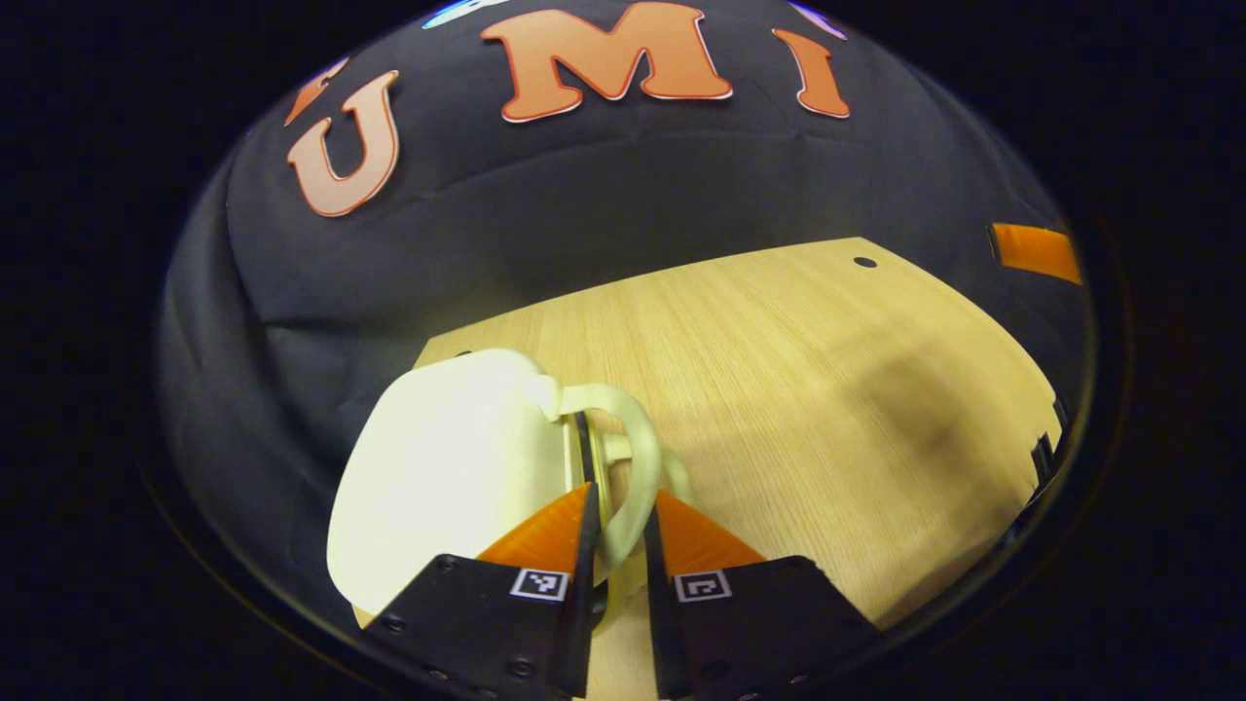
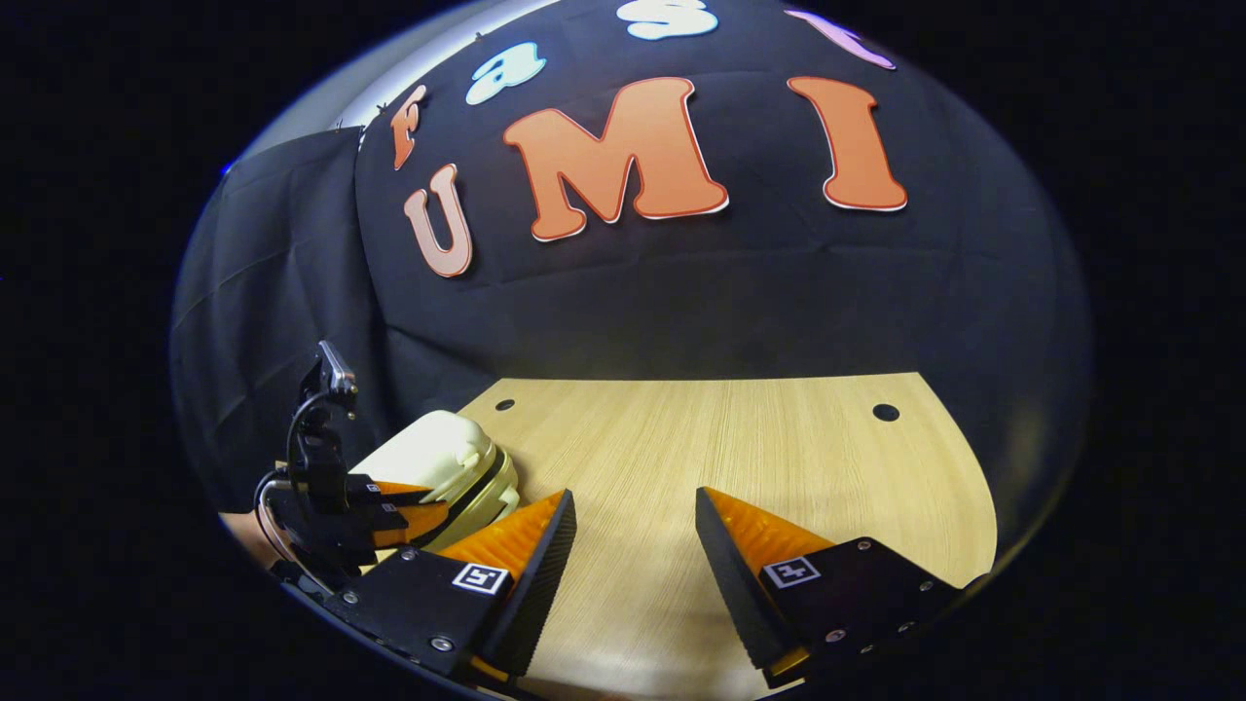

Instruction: First open the suitcase, pack the skin care products into it, and then close the suitcase.

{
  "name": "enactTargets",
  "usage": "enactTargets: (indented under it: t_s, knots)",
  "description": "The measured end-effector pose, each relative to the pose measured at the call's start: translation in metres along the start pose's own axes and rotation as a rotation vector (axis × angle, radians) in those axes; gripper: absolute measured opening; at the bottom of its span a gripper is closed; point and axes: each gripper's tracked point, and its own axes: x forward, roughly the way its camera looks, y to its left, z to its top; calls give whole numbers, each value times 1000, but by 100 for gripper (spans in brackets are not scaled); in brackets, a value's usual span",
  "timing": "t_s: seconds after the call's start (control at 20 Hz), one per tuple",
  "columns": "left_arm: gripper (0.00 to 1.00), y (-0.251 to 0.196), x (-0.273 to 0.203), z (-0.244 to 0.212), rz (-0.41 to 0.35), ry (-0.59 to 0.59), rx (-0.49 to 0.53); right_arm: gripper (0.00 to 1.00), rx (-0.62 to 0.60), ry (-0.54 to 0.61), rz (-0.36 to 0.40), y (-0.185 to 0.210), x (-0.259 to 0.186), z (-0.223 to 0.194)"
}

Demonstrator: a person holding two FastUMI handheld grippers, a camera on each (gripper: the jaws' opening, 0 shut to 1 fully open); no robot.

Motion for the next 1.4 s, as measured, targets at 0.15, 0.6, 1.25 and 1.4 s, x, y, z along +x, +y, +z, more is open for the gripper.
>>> enactTargets:
  t_s: [0.15, 0.6, 1.25, 1.4]
  knots:
    - [38, -29, -15, 28, -63, -87, -40, 80, -38, -32, -21, 3, -4, 4]
    - [89, -79, -94, 144, -168, -429, -160, 81, -151, -250, -40, 24, -24, 67]
    - [97, -103, -112, 161, -97, -484, -237, 90, -196, -318, -49, 10, -47, 72]
    - [97, -104, -116, 163, -72, -508, -243, 90, -229, -323, -73, -1, -51, 69]
